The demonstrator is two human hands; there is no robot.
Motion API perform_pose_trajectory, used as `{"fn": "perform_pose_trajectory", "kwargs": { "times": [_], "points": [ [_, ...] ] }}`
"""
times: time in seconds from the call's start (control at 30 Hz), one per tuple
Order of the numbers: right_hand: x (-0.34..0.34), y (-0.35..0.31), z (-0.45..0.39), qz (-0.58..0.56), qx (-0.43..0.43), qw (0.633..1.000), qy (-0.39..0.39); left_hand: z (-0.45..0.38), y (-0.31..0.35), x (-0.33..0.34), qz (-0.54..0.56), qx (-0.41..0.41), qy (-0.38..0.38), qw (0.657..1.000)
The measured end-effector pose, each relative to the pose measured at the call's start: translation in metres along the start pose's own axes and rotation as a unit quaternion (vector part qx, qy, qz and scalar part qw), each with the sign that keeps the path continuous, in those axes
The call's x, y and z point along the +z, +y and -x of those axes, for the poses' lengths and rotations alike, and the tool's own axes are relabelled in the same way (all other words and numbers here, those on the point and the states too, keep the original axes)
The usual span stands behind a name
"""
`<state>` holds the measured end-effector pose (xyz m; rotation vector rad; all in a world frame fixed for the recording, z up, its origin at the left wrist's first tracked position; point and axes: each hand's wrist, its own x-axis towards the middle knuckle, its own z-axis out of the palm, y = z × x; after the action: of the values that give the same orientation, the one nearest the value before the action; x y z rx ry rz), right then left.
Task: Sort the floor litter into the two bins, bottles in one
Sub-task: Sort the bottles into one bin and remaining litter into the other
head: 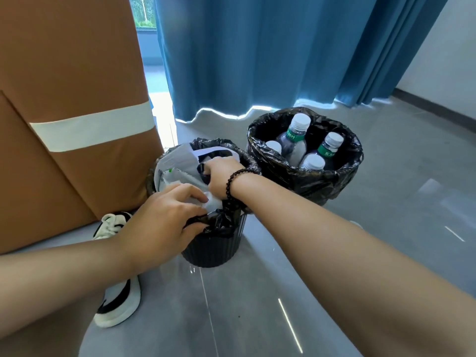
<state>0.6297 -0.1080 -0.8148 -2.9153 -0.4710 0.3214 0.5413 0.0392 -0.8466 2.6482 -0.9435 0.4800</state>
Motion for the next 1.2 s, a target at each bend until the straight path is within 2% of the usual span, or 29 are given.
{"fn": "perform_pose_trajectory", "kwargs": {
  "times": [0.1, 0.2, 0.37, 0.53, 0.6, 0.7, 0.77, 0.93, 1.07, 1.13, 1.2],
  "points": [
    [0.001, 0.004, -0.007, 0.021, 0.050, 0.997, -0.047, -0.004, 0.001, -0.004, -0.005, -0.010, -0.016, 1.000],
    [0.005, -0.004, -0.014, 0.069, 0.033, 0.995, -0.058, -0.006, 0.003, -0.010, -0.001, -0.001, -0.024, 1.000],
    [-0.012, 0.012, 0.000, 0.025, 0.034, 0.998, -0.053, 0.000, -0.002, -0.010, 0.013, -0.009, -0.023, 1.000],
    [-0.017, 0.023, 0.011, -0.071, 0.063, 0.995, 0.016, -0.003, -0.005, -0.013, 0.000, -0.014, -0.019, 1.000],
    [-0.014, 0.025, 0.014, -0.059, 0.061, 0.995, 0.047, -0.005, -0.006, -0.015, -0.011, -0.021, -0.015, 1.000],
    [-0.012, 0.027, 0.026, 0.000, 0.040, 0.989, 0.143, -0.006, -0.002, -0.020, -0.004, -0.039, -0.010, 0.999],
    [-0.014, 0.030, 0.033, -0.013, 0.015, 0.978, 0.208, -0.008, 0.004, -0.026, 0.012, -0.050, 0.007, 0.999],
    [-0.012, 0.056, 0.058, -0.187, -0.016, 0.930, 0.315, -0.021, 0.019, -0.035, 0.082, -0.058, 0.039, 0.994],
    [0.009, 0.078, 0.113, -0.272, -0.029, 0.888, 0.370, -0.042, 0.040, -0.030, 0.095, -0.036, 0.000, 0.995],
    [0.034, 0.091, 0.134, -0.321, 0.000, 0.859, 0.399, -0.051, 0.055, -0.025, 0.072, -0.001, -0.009, 0.997],
    [0.066, 0.111, 0.154, -0.364, 0.071, 0.825, 0.426, -0.063, 0.075, -0.014, 0.040, 0.061, -0.027, 0.997]
  ]
}}
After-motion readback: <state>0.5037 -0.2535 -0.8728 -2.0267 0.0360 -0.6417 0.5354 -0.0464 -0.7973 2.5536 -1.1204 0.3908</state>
